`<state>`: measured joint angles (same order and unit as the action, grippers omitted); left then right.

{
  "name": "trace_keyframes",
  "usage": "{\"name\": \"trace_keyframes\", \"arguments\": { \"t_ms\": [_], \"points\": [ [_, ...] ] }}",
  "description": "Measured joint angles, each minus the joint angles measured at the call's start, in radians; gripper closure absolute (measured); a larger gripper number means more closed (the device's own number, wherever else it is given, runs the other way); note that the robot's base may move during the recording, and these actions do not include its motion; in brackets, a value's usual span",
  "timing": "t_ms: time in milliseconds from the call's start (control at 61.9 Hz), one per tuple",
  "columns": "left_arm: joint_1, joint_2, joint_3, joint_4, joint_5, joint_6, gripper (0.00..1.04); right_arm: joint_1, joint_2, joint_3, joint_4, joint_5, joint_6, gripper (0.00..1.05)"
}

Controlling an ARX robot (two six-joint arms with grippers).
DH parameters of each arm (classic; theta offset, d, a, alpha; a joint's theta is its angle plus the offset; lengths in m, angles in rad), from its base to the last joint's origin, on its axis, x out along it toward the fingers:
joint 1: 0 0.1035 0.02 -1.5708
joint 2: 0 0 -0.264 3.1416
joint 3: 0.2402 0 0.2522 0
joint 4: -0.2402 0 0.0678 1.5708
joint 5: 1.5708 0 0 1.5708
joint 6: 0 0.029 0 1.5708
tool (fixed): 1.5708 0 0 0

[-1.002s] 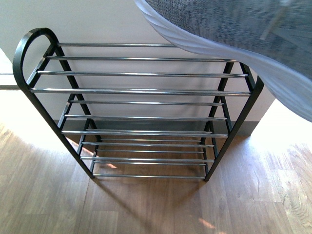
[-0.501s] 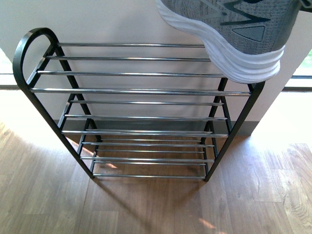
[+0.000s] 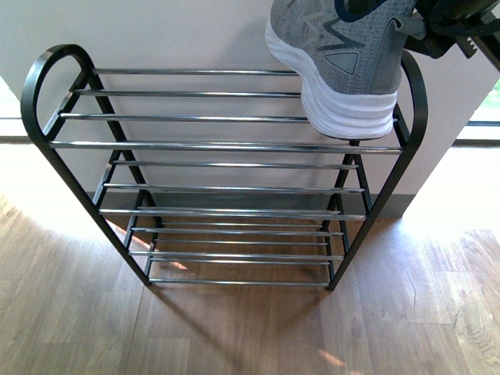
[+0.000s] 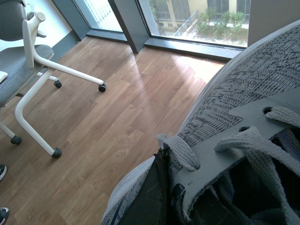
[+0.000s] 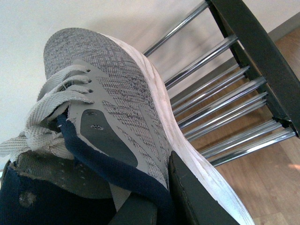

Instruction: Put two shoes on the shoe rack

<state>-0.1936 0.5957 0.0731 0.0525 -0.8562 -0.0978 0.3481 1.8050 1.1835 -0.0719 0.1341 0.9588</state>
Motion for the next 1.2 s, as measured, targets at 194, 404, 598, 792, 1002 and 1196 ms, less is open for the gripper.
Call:
{"name": "trace_keyframes", "arguments": {
  "t_ms": [194, 404, 598, 792, 1002, 1196],
  "points": [
    [0.000, 0.000, 0.000, 0.000, 0.000, 0.000, 1.03, -0.003, 0.070, 0.004, 0.004, 0.099, 0.108, 1.00],
    [0.000, 0.000, 0.000, 0.000, 0.000, 0.000, 1.03, -0.007, 0.126, 0.004, 0.025, 0.160, 0.170, 1.00],
    [0.000, 0.000, 0.000, 0.000, 0.000, 0.000, 1.03, 0.001, 0.141, 0.004, 0.039, 0.176, 0.175, 1.00],
    [0.000, 0.000, 0.000, 0.000, 0.000, 0.000, 1.03, 0.007, 0.157, 0.005, 0.046, 0.179, 0.168, 0.94],
    [0.000, 0.000, 0.000, 0.000, 0.000, 0.000, 1.03, 0.007, 0.093, 0.003, 0.014, 0.167, 0.169, 0.61],
    [0.000, 0.000, 0.000, 0.000, 0.000, 0.000, 1.03, -0.006, -0.089, -0.065, -0.096, 0.223, 0.065, 0.27]
  ]
}}
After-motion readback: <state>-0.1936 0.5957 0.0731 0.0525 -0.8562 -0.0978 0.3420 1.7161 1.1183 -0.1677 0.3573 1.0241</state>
